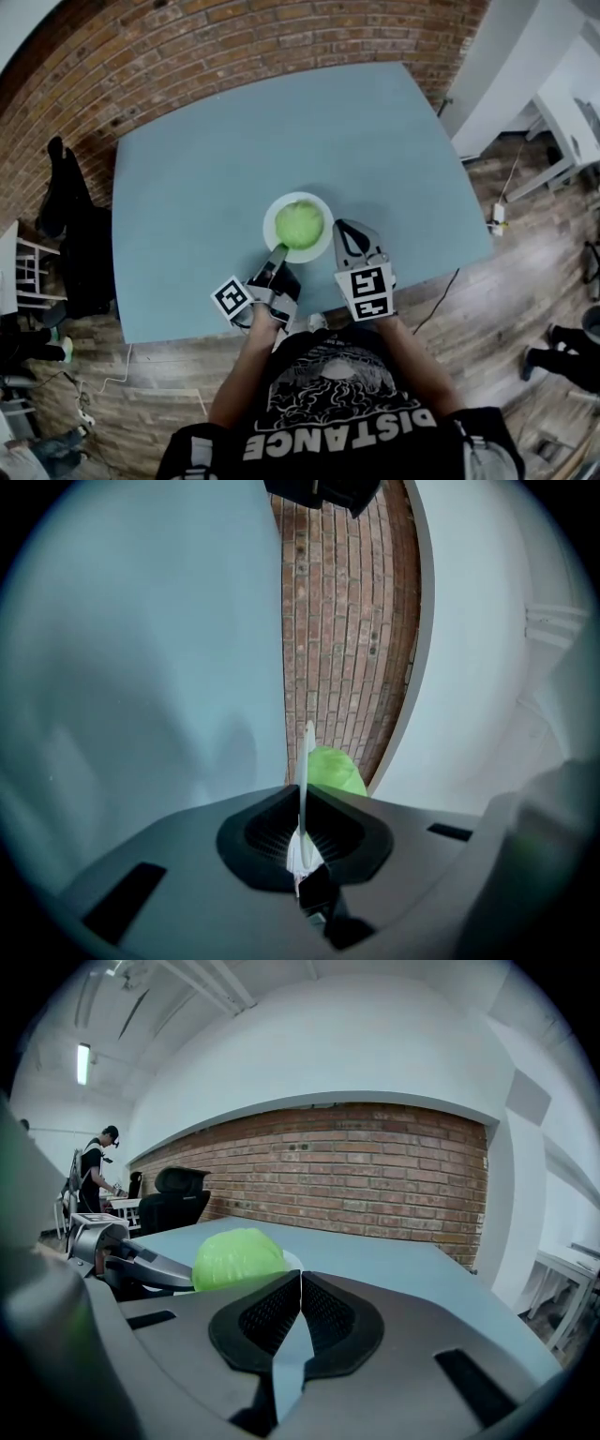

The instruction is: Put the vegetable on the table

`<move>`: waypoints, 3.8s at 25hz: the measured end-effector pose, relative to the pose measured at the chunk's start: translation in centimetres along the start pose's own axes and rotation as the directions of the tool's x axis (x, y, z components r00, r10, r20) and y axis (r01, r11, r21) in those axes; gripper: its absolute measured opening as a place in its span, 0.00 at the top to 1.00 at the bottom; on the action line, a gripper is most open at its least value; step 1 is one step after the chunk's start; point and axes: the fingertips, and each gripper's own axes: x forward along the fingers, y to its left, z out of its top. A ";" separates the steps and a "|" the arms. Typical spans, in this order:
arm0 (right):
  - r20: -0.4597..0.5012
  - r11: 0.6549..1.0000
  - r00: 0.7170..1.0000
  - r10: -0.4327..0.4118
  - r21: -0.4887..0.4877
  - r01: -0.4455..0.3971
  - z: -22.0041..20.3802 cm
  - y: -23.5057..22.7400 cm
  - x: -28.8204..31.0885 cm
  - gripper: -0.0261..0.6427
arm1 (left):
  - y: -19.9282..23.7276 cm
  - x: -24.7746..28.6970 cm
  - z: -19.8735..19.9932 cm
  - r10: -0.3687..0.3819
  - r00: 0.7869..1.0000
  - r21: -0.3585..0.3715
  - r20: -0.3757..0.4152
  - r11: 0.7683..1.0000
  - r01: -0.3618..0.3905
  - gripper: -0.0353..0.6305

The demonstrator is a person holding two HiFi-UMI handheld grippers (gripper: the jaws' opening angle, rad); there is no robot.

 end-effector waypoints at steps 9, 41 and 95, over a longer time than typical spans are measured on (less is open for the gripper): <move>-0.009 1.000 1.000 0.002 0.006 -0.002 -0.9 -0.3 1.0 0.95 | 3.0 -0.7 0.0 0.092 0.996 0.013 0.002 0.996 -0.092 0.92; -0.055 0.999 0.997 0.046 -0.022 -0.047 -2.2 2.4 3.1 0.95 | 8.2 -0.1 2.0 0.313 0.950 0.032 -0.013 0.949 -0.312 0.91; -0.101 0.998 0.993 0.063 -0.017 -0.065 -3.7 2.8 2.5 0.95 | 7.8 0.2 4.7 0.695 0.676 0.846 0.246 0.186 -0.499 0.81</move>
